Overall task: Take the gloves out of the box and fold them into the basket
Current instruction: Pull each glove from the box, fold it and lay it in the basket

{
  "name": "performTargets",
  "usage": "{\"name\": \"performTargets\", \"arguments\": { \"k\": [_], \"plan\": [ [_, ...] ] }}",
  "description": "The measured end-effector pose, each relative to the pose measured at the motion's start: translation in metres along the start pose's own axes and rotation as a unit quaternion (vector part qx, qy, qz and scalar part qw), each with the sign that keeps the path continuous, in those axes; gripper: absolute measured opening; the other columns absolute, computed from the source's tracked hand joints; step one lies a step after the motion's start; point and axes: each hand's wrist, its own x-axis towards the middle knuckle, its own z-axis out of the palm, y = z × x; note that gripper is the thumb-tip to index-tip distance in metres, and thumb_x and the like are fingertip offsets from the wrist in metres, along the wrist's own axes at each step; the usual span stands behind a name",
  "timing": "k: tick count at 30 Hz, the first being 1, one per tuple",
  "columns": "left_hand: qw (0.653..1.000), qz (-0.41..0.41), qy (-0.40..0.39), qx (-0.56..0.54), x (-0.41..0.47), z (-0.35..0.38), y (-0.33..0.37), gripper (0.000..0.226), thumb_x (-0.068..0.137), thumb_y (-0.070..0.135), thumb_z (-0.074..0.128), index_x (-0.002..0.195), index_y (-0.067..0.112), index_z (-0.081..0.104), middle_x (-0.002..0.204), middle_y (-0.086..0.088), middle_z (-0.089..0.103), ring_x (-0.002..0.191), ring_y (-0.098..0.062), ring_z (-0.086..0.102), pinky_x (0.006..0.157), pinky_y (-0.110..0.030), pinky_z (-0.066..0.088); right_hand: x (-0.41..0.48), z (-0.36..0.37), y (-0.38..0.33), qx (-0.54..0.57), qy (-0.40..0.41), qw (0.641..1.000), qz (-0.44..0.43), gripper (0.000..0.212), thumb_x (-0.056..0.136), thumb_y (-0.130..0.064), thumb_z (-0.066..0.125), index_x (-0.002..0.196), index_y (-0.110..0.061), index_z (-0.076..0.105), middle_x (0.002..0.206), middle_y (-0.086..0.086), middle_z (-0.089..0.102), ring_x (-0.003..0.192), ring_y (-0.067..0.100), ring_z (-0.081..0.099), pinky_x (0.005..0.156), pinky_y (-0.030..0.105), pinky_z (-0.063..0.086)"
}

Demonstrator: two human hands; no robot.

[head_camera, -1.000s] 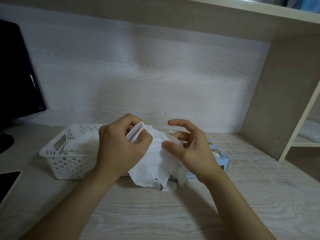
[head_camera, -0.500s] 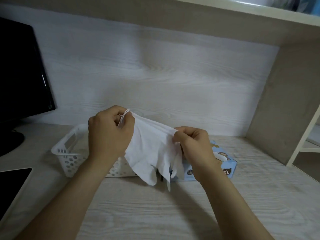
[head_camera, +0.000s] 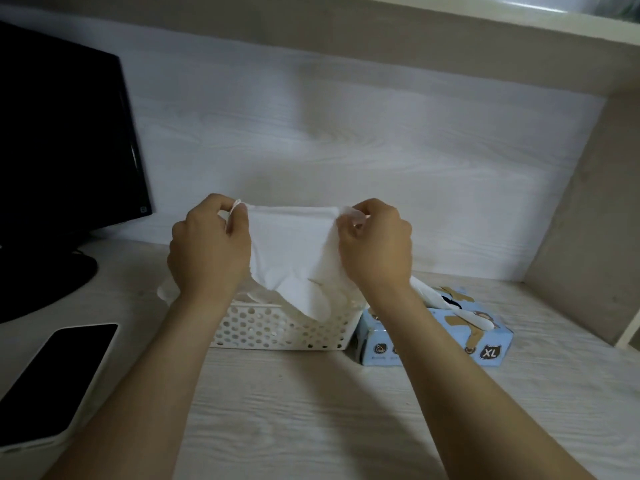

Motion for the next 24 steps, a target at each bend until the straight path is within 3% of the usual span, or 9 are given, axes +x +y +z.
{"name": "performTargets", "arguments": {
  "k": [6, 8, 10, 12, 14, 16, 19, 22, 24],
  "plan": [
    [0.976, -0.035, -0.084, 0.196, 0.012, 0.007, -0.016, 0.026, 0.106, 0.038, 0.054, 0.109, 0.016, 0.068, 0.11, -0.018, 0.069, 0.101, -0.045, 0.064, 0.073, -0.041, 0.04, 0.022, 0.03, -0.002, -0.114, -0.097, 0.989, -0.001, 0.02, 0.105, -0.034, 0.06, 0.108, -0.016, 0.067, 0.103, 0.006, 0.065, 0.088, 0.032, 0.062, 0.072, 0.037, 0.047],
    [0.96, -0.048, -0.121, 0.247, 0.014, 0.009, -0.018, 0.025, 0.106, 0.035, 0.056, 0.115, 0.013, 0.067, 0.117, -0.02, 0.066, 0.105, -0.046, 0.063, 0.073, -0.042, 0.039, 0.023, 0.036, 0.003, -0.163, -0.132, 0.978, -0.011, 0.023, 0.104, -0.034, 0.064, 0.115, -0.014, 0.066, 0.112, 0.009, 0.067, 0.098, 0.034, 0.065, 0.082, 0.04, 0.052],
    [0.949, -0.052, -0.142, 0.275, 0.013, 0.01, -0.017, 0.024, 0.104, 0.027, 0.061, 0.123, 0.013, 0.063, 0.125, -0.019, 0.06, 0.112, -0.043, 0.06, 0.076, -0.043, 0.04, 0.021, 0.04, 0.01, -0.236, -0.154, 0.959, -0.041, 0.029, 0.103, -0.032, 0.065, 0.127, -0.016, 0.064, 0.124, 0.008, 0.065, 0.116, 0.034, 0.059, 0.098, 0.044, 0.043],
    [0.945, -0.007, -0.14, 0.295, 0.013, 0.01, -0.015, 0.029, 0.098, 0.014, 0.069, 0.126, 0.016, 0.063, 0.127, -0.016, 0.056, 0.117, -0.04, 0.053, 0.084, -0.045, 0.042, 0.02, 0.041, 0.013, -0.231, -0.147, 0.96, -0.061, 0.036, 0.102, -0.023, 0.061, 0.138, -0.023, 0.061, 0.132, 0.007, 0.059, 0.125, 0.035, 0.051, 0.103, 0.046, 0.035],
    [0.948, 0.058, -0.141, 0.28, 0.014, 0.013, -0.017, 0.038, 0.092, 0.0, 0.068, 0.121, 0.024, 0.067, 0.124, -0.012, 0.059, 0.117, -0.036, 0.05, 0.091, -0.042, 0.042, 0.021, 0.038, 0.013, -0.171, -0.157, 0.968, -0.09, 0.043, 0.099, -0.011, 0.053, 0.138, -0.026, 0.064, 0.135, 0.007, 0.059, 0.127, 0.034, 0.05, 0.102, 0.045, 0.035],
    [0.952, 0.082, -0.194, 0.221, 0.014, 0.011, -0.017, 0.042, 0.089, -0.005, 0.064, 0.108, 0.033, 0.072, 0.117, -0.007, 0.065, 0.11, -0.031, 0.057, 0.093, -0.04, 0.049, 0.018, 0.032, 0.013, -0.129, -0.212, 0.96, -0.127, 0.049, 0.095, -0.008, 0.048, 0.135, -0.025, 0.069, 0.14, 0.008, 0.06, 0.132, 0.034, 0.047, 0.104, 0.044, 0.037],
    [0.933, 0.042, -0.317, 0.167, 0.01, 0.01, -0.016, 0.027, 0.095, 0.01, 0.056, 0.088, 0.023, 0.078, 0.093, -0.002, 0.073, 0.087, -0.025, 0.068, 0.081, -0.039, 0.06, 0.012, 0.028, 0.018, -0.129, -0.327, 0.929, -0.117, 0.051, 0.092, -0.011, 0.045, 0.138, -0.013, 0.067, 0.143, 0.012, 0.062, 0.137, 0.038, 0.044, 0.109, 0.046, 0.041],
    [0.896, 0.012, -0.401, 0.192, 0.006, 0.011, -0.018, 0.035, 0.096, 0.022, 0.054, 0.062, 0.011, 0.057, 0.061, -0.006, 0.06, 0.059, -0.025, 0.058, 0.054, -0.032, 0.044, 0.005, 0.03, 0.028, -0.108, -0.345, 0.93, -0.071, 0.039, 0.085, -0.008, 0.046, 0.111, 0.011, 0.069, 0.116, 0.028, 0.072, 0.115, 0.046, 0.063, 0.094, 0.054, 0.055],
    [0.898, 0.012, -0.396, 0.191, 0.005, 0.011, -0.021, 0.034, 0.093, 0.021, 0.053, 0.061, 0.011, 0.045, 0.061, -0.005, 0.052, 0.058, -0.024, 0.051, 0.055, -0.029, 0.037, -0.002, 0.031, 0.032, -0.086, -0.292, 0.95, -0.063, 0.035, 0.085, -0.009, 0.048, 0.104, 0.006, 0.074, 0.111, 0.023, 0.075, 0.112, 0.042, 0.062, 0.097, 0.046, 0.053]
  ]
}}
